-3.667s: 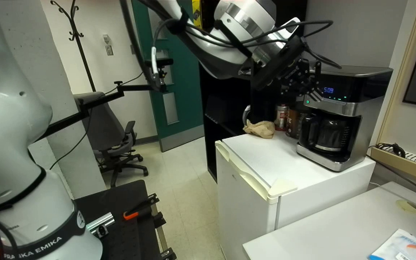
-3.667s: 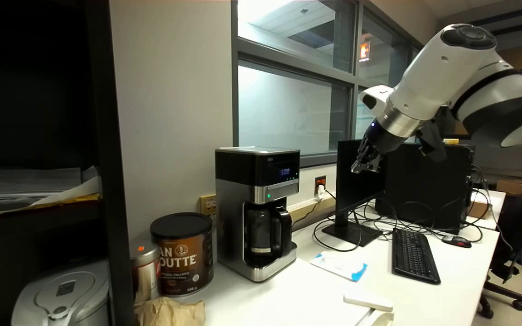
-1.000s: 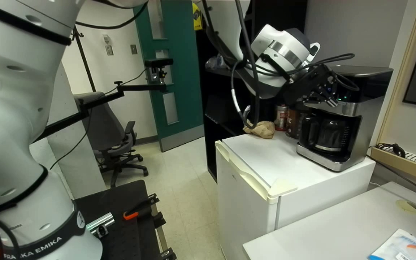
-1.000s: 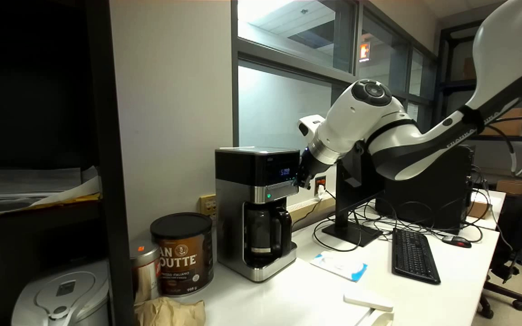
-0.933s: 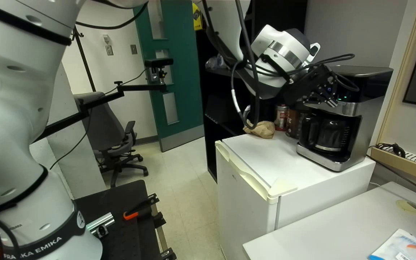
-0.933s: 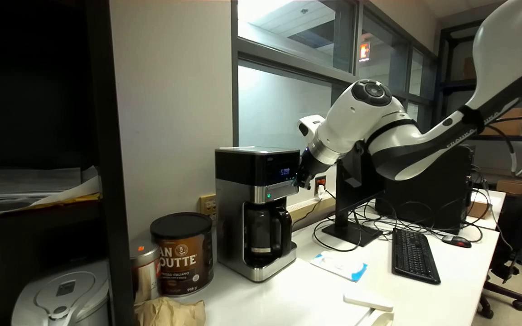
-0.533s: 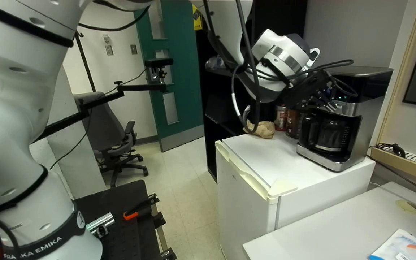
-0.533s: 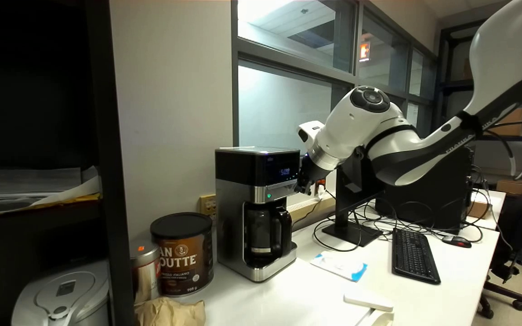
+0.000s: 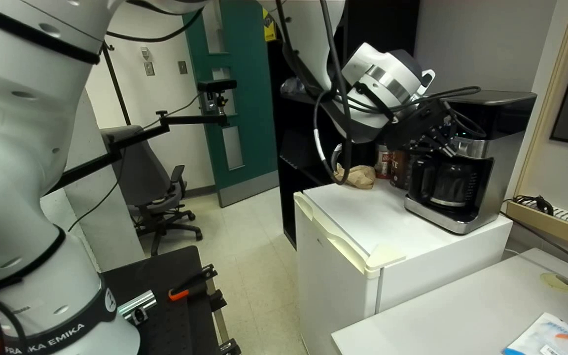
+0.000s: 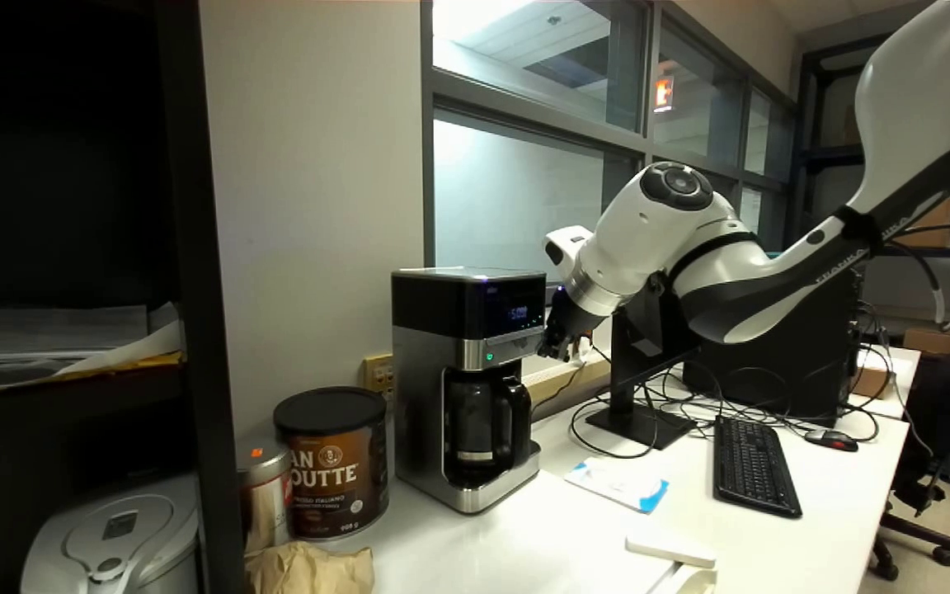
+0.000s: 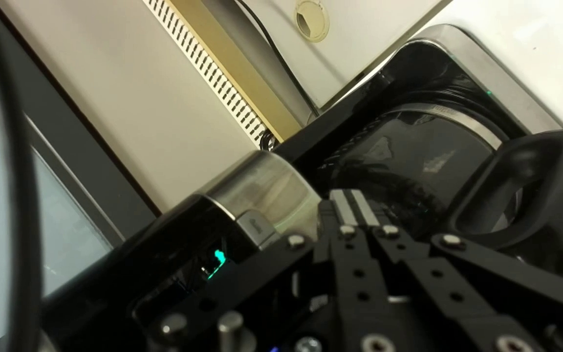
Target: Press a button on the right side of the coffee machine
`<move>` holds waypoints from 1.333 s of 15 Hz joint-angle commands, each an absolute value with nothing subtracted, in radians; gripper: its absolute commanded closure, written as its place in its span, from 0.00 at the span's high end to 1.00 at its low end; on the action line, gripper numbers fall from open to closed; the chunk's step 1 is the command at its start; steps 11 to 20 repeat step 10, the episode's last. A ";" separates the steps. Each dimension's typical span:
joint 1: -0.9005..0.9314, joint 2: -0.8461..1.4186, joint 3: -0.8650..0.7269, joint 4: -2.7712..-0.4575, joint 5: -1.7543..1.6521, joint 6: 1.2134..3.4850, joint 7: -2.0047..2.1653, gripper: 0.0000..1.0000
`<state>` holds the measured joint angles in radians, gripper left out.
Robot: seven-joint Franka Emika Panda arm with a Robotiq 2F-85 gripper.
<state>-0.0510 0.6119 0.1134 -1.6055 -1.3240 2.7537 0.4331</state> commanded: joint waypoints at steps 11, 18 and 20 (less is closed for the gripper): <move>-0.177 0.115 0.158 -2.281 -1.268 3.009 0.362 0.00; -0.177 0.115 0.158 -2.281 -1.268 3.009 0.362 0.00; -0.177 0.115 0.158 -2.281 -1.268 3.009 0.362 0.00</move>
